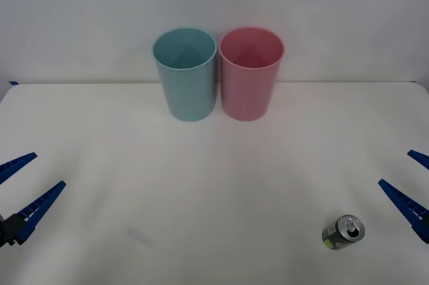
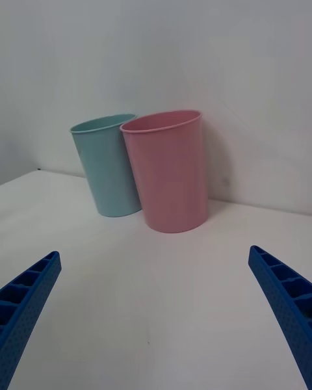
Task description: Grasp the object on the table and drop it into the matching bin: aluminum can to the light blue bin, PET bottle to the pink bin.
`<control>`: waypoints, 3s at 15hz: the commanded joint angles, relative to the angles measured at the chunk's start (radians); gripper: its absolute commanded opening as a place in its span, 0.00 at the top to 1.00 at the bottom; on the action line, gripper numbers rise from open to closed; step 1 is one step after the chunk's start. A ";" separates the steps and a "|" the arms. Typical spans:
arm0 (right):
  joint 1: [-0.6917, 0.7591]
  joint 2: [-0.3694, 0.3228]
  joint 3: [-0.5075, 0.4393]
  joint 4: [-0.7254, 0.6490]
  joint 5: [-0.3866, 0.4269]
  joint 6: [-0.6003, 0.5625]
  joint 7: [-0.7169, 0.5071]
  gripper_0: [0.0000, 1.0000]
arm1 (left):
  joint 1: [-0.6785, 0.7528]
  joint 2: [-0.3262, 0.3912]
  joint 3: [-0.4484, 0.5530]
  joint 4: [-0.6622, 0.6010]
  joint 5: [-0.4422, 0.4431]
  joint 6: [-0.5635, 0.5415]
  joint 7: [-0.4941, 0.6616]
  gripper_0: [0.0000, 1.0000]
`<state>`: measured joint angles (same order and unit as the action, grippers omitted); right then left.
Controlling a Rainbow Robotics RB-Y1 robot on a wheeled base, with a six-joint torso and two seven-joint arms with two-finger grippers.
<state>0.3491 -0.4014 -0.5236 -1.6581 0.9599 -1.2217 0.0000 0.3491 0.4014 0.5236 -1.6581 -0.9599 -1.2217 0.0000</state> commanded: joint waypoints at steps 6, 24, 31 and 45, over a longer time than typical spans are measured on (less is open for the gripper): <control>0.037 -0.033 0.013 -0.032 -0.021 0.001 -0.009 0.00 | 0.000 0.000 0.000 0.000 0.000 0.000 0.000 0.00; 0.050 -0.237 0.080 0.258 -0.059 -0.237 0.132 0.00 | 0.000 0.000 0.000 0.000 0.000 0.000 0.000 0.00; 0.016 -0.281 0.139 0.394 -0.059 -0.263 0.370 0.00 | 0.000 0.000 0.000 0.000 0.000 0.000 0.000 0.00; -0.059 -0.192 0.251 0.526 0.002 -0.225 0.453 0.00 | 0.000 0.000 0.000 0.000 0.000 0.000 0.000 0.00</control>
<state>0.2931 -0.6057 -0.2730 -1.1317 0.9552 -1.4536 0.4479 0.3491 0.4014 0.5236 -1.6580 -0.9599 -1.2217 0.0000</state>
